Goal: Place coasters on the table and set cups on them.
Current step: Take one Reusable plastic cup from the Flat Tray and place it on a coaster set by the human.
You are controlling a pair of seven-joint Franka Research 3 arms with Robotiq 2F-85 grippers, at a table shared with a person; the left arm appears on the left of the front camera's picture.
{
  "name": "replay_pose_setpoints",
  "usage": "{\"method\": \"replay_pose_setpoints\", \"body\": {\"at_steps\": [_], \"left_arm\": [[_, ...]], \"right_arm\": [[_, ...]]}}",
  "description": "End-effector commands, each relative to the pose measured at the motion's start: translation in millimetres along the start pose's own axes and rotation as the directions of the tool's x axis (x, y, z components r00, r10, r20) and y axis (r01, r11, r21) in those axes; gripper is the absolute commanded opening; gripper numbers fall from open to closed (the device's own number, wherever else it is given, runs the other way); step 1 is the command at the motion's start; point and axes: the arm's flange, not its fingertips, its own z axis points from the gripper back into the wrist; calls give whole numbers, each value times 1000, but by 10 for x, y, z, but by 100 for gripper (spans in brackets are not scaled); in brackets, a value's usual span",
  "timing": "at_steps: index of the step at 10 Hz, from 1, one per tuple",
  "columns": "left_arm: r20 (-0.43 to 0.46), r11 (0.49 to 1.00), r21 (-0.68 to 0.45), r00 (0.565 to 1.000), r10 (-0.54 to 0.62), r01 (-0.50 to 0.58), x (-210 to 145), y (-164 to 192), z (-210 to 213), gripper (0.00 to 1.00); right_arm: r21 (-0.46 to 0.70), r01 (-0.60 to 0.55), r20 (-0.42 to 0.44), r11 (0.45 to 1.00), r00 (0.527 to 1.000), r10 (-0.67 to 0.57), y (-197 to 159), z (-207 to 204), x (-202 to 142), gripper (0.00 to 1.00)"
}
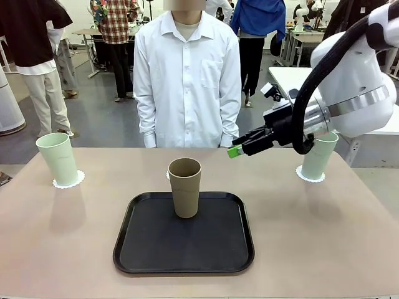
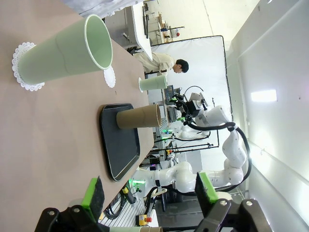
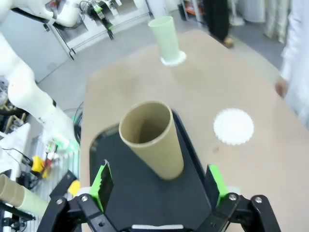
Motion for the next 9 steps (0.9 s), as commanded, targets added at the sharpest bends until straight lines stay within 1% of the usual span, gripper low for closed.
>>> {"method": "replay_pose_setpoints", "body": {"at_steps": [1,2,3,4,5,6,7,9], "left_arm": [[7,1000,-1,1000,-5,5,-17,-24,1,100],[7,1000,-1,1000,-5,5,-17,-24,1,100],[7,1000,-1,1000,-5,5,-17,-24,1,100],[7,1000,-1,1000,-5,5,-17,-24,1,100],[7,1000,-1,1000,-5,5,-17,-24,1,100],[7,1000,-1,1000,-5,5,-17,-24,1,100],[7,1000,-1,1000,-5,5,-17,-24,1,100],[7,1000,-1,1000,-5,5,-17,-24,1,100]], "right_arm": [[53,-74,77,996,995,70,-178,-263,-346,100],[5,-121,75,993,990,121,-215,-386,-448,100],[-93,-136,62,986,988,142,-280,-516,-579,100],[-130,-150,43,980,987,157,-308,-596,-660,100],[-135,-144,38,980,988,150,-316,-620,-699,100],[-108,-152,48,982,986,158,-297,-604,-674,100],[-83,-135,31,987,990,138,-321,-527,-688,100],[-83,-135,31,987,990,138,-321,-527,-688,100]]}}
